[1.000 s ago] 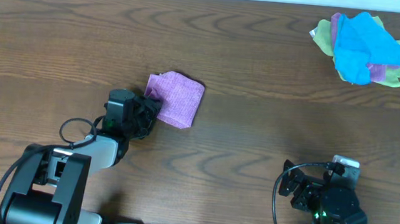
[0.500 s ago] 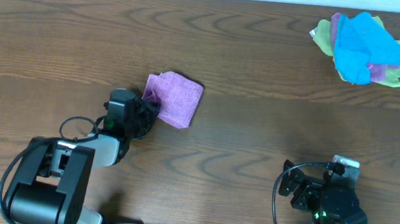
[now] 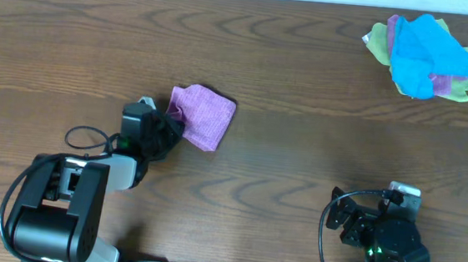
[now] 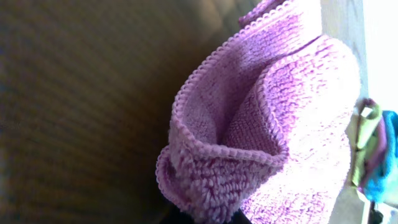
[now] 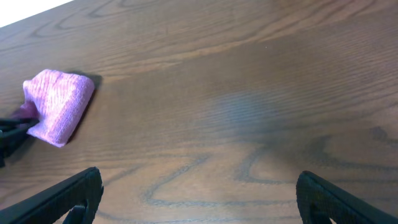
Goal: Fold the cloth
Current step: 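Drag the folded purple cloth leftward with the left gripper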
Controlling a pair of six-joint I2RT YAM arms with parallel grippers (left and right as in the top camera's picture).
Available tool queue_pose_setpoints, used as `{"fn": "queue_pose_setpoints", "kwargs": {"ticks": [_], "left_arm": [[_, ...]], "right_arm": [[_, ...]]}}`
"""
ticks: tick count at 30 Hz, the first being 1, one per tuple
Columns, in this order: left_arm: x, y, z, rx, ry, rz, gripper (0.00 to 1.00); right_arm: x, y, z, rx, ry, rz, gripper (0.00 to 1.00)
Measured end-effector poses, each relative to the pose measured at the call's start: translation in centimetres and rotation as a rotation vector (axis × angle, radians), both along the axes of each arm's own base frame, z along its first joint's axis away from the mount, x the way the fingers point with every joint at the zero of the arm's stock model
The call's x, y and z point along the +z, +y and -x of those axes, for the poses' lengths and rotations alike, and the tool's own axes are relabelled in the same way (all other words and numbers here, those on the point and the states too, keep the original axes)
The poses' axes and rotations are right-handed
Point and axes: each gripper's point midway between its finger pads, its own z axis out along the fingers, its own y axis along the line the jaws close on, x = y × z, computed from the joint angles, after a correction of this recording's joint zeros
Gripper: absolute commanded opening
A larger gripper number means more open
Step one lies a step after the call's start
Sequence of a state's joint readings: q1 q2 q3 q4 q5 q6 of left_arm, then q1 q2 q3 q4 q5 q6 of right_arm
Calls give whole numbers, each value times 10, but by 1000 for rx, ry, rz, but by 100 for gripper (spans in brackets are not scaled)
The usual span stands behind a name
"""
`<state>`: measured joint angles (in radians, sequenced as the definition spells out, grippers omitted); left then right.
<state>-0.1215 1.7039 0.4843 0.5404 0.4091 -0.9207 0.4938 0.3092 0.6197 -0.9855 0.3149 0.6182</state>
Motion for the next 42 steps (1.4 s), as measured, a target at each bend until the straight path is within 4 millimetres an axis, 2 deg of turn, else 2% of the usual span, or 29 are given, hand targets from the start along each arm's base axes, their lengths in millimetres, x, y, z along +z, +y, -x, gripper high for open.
{"fn": "queue_pose_setpoints", "kwargs": {"ticks": [3, 6, 11, 13, 16, 24, 28, 38, 42], "left_arm": [[10, 4, -8, -9, -20, 31, 6], [31, 12, -18, -1, -53, 65, 6], [75, 36, -35, 37, -102, 103, 6], [100, 49, -44, 60, -140, 109, 6], [128, 62, -53, 79, -173, 111, 6], [185, 90, -81, 125, -280, 93, 6], [191, 110, -84, 176, -283, 80, 5], [178, 159, -75, 299, -228, 59, 6], [165, 178, -73, 341, -196, 61, 6]], "right_arm": [[0, 0, 0, 0, 0, 0, 99], [0, 0, 0, 0, 0, 0, 99], [0, 0, 0, 0, 0, 0, 99], [0, 0, 0, 0, 0, 0, 99], [0, 0, 0, 0, 0, 0, 99], [0, 0, 0, 0, 0, 0, 99], [0, 0, 0, 0, 0, 0, 100], [0, 0, 0, 0, 0, 0, 99], [0, 0, 0, 0, 0, 0, 99]]}}
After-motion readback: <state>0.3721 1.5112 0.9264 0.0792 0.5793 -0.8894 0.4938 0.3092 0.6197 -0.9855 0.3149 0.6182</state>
